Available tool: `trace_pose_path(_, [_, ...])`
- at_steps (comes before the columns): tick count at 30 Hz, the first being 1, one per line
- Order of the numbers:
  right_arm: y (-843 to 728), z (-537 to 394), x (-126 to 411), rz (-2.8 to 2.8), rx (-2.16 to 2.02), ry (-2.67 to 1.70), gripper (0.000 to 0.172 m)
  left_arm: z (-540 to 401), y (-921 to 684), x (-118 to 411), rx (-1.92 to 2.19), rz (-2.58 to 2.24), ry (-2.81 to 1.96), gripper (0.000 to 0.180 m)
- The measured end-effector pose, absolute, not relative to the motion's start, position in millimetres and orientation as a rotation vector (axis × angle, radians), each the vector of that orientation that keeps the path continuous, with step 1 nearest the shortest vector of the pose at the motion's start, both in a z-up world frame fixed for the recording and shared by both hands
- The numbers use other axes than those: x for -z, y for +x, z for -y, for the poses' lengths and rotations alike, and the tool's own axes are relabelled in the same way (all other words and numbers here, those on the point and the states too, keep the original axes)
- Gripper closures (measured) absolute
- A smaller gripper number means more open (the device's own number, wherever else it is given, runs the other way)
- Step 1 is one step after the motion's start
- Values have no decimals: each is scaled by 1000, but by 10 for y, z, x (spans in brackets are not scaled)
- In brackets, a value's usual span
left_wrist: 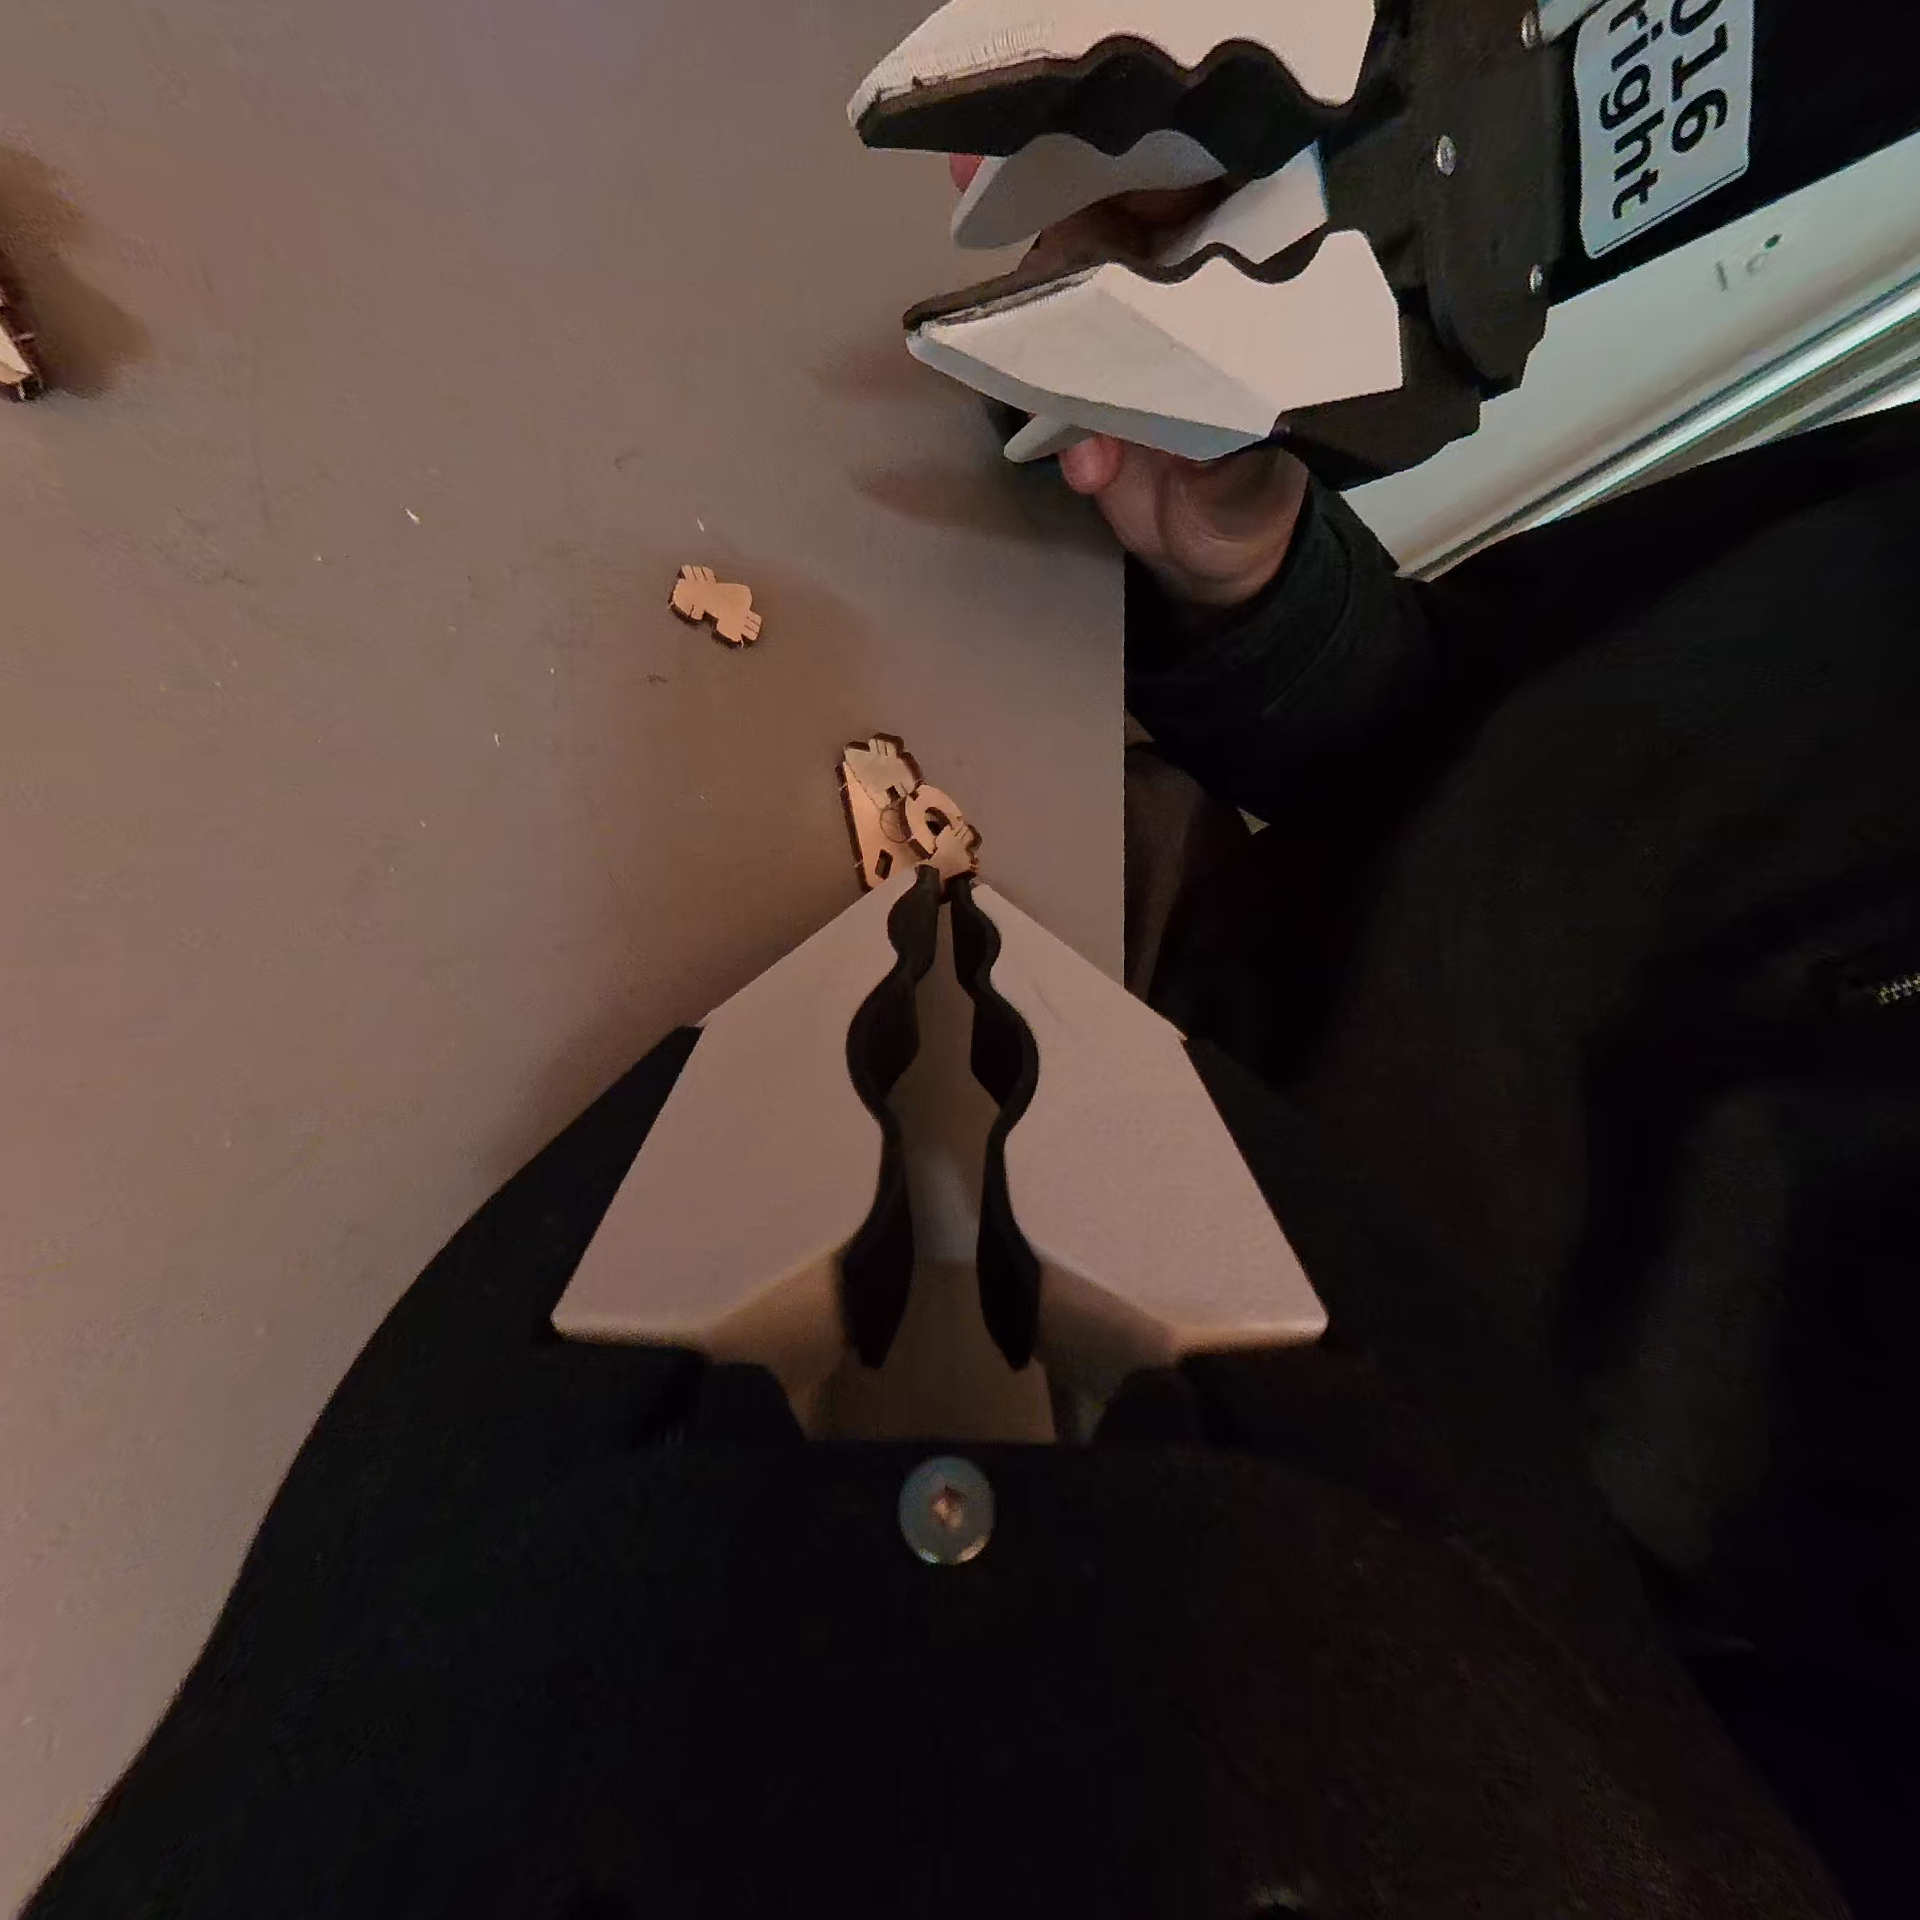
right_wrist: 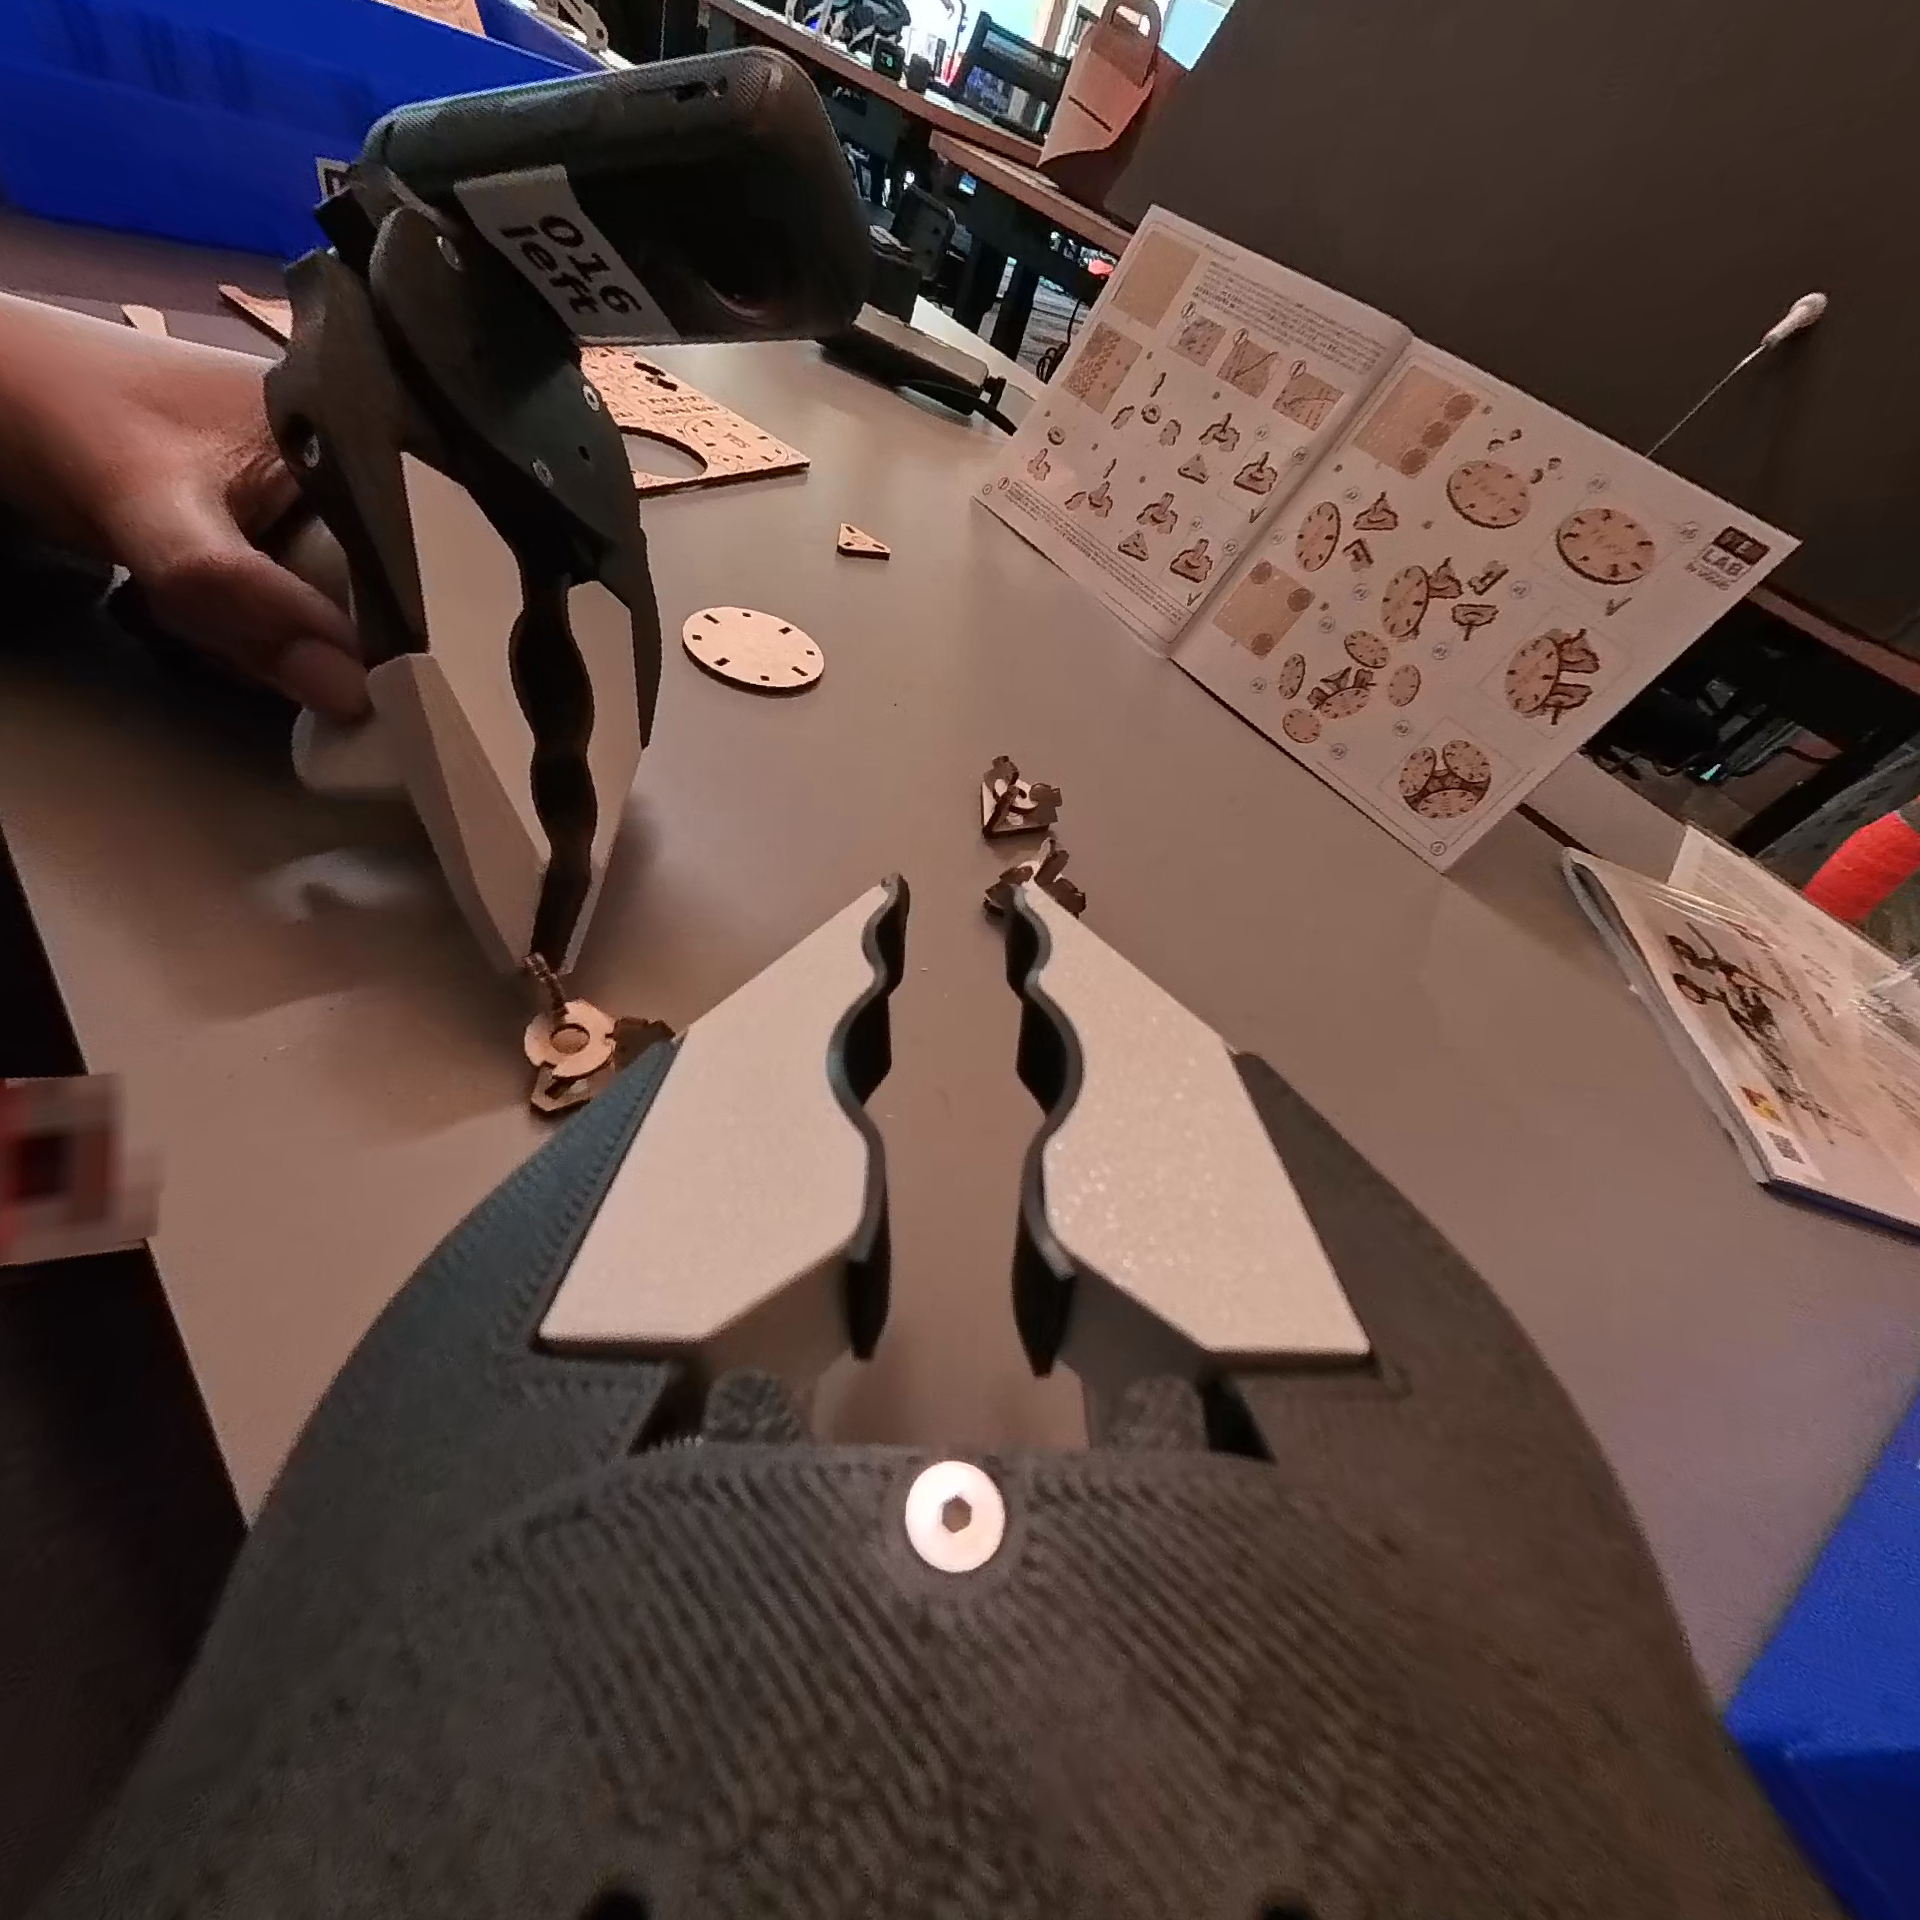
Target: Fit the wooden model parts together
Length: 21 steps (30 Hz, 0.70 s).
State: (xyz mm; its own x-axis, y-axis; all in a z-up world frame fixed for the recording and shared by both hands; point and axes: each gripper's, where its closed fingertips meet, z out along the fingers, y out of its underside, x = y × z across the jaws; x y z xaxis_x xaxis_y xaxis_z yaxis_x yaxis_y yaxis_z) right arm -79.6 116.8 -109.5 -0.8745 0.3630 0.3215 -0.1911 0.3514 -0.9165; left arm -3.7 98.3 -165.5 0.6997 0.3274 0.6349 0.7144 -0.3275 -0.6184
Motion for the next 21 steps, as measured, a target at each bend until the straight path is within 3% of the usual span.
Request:
trace_pose_path(6, [-813,-1224,1083,2226,-1653,-227,163,-978,-47,1643,490,808,-1918,179])
trace_pose_path(11, [-829,-1238,1111,2288,-1685,-271,158,-976,-53,1647,475,811,-1922,179])
trace_pose_path(21, [-474,-1090,1311,2430,-1572,50,153,-974,-59,1653,485,821,-1918,179])
